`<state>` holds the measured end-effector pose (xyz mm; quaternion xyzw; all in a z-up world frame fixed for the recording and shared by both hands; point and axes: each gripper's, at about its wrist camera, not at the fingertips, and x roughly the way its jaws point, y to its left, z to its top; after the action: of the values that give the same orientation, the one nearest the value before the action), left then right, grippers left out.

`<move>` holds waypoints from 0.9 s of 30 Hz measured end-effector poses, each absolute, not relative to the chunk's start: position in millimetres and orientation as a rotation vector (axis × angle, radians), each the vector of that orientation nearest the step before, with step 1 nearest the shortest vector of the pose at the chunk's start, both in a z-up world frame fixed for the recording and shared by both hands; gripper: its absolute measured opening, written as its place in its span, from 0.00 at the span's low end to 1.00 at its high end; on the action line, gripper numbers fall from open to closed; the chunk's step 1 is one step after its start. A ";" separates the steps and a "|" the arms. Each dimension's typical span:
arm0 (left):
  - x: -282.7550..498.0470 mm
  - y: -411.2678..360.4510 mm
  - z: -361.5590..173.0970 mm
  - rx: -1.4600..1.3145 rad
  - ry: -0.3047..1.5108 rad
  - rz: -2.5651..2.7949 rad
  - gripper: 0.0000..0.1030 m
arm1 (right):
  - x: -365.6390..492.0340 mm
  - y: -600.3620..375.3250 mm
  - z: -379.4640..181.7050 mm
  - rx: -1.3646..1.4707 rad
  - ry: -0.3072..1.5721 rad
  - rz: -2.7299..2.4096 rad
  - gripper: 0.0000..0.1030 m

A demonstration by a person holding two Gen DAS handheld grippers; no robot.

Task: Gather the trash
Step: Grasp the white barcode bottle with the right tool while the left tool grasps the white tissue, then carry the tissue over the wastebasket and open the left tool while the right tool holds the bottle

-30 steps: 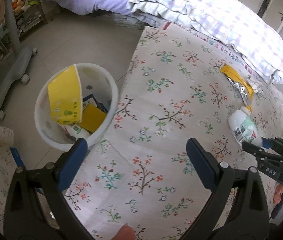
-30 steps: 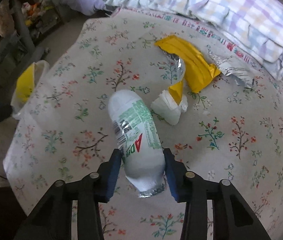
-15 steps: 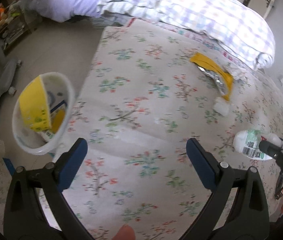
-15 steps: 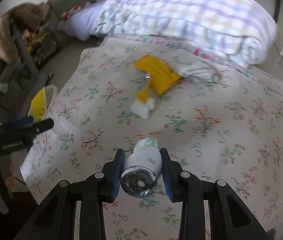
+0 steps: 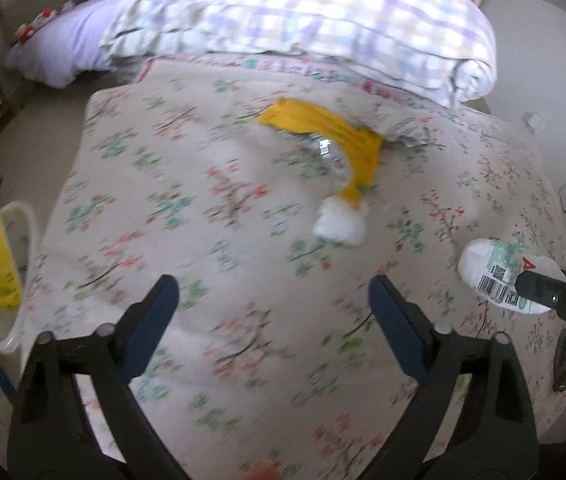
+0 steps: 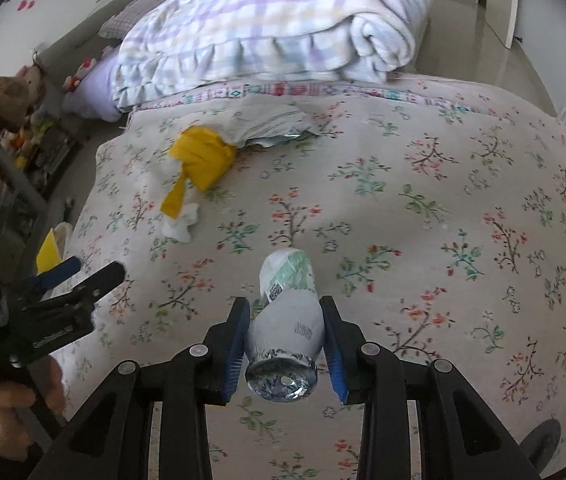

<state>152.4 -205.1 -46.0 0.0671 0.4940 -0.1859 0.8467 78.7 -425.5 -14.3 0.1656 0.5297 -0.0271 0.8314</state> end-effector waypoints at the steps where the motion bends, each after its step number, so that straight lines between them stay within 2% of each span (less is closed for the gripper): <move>1: 153.2 -211.1 -48.2 0.147 1.034 -0.404 0.83 | 78.5 -427.3 -14.0 0.353 1.121 -0.059 0.35; 4: 156.6 -228.8 -56.3 0.169 1.017 -0.432 0.73 | 79.2 -431.9 -15.2 0.362 1.119 -0.060 0.35; 7: 160.0 -241.6 -62.7 0.197 0.996 -0.421 0.70 | 80.2 -433.7 -17.3 0.370 1.123 -0.060 0.35; 10: 164.3 -248.8 -68.5 0.199 0.990 -0.422 0.57 | 81.0 -435.9 -18.4 0.375 1.125 -0.058 0.35; 13: 166.0 -253.4 -73.1 0.192 0.986 -0.429 0.49 | 81.3 -436.6 -19.4 0.375 1.127 -0.056 0.35; 18: 170.0 -258.4 -79.1 0.179 0.993 -0.447 0.29 | 79.7 -439.8 -21.6 0.379 1.133 -0.060 0.35; 20: 170.8 -258.1 -79.3 0.171 0.994 -0.448 0.14 | 78.8 -440.9 -21.6 0.380 1.133 -0.062 0.35; 27: 171.9 -247.6 -73.8 0.092 1.033 -0.473 0.11 | 75.8 -445.8 -17.9 0.395 1.119 -0.066 0.35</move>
<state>171.9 -247.6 -73.8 0.0435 0.4889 -0.2237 0.8420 75.8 -445.8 -17.9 0.1859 0.5271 -0.0313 0.8286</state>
